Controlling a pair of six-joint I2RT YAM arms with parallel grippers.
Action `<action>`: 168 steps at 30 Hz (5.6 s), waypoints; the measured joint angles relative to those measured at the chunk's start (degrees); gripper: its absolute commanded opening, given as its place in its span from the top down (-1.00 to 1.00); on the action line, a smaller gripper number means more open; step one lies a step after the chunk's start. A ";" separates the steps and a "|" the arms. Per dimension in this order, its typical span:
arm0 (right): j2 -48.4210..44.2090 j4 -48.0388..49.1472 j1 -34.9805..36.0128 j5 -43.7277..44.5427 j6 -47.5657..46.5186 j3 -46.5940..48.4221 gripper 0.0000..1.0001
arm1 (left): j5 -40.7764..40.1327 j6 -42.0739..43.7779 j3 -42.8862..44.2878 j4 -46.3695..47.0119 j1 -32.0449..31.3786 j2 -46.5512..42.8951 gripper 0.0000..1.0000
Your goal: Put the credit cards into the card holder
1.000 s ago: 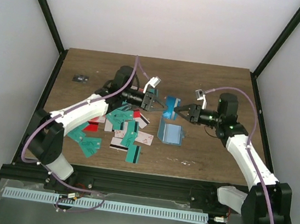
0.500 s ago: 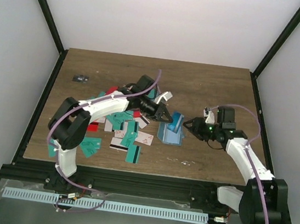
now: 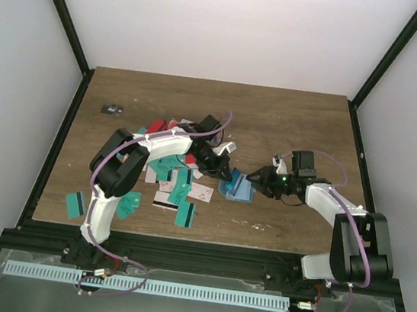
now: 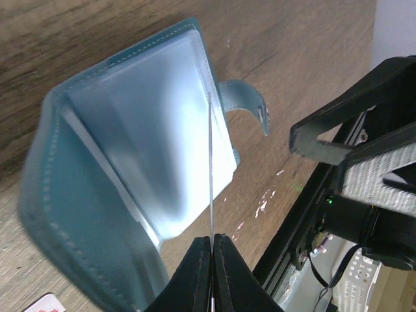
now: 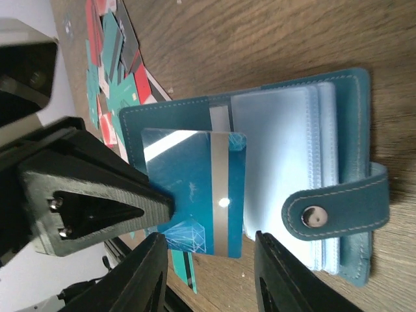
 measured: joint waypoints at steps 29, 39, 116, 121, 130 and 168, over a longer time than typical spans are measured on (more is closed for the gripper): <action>12.87 -1.90 3.28 4.85 -4.72 2.95 0.43 | -0.31 1.46 -4.39 -0.24 3.78 0.00 0.92; 13.55 -1.73 3.28 4.55 -5.16 2.99 0.49 | 0.00 1.92 -4.39 -1.25 3.89 0.00 0.92; 14.10 -5.68 3.23 5.77 -14.10 3.65 0.74 | 2.45 -6.40 -1.25 5.46 2.36 5.16 0.92; 14.36 -5.64 3.23 4.94 -14.49 3.63 0.74 | 2.16 -8.00 -1.25 6.95 1.53 5.49 0.92; 14.71 -5.77 3.23 3.85 -16.02 3.54 0.74 | 0.76 -11.43 -1.25 9.49 0.31 5.57 0.92; 18.23 -18.95 3.39 8.13 -19.67 12.31 0.46 | -0.09 -11.02 -3.30 13.75 -1.40 5.81 0.92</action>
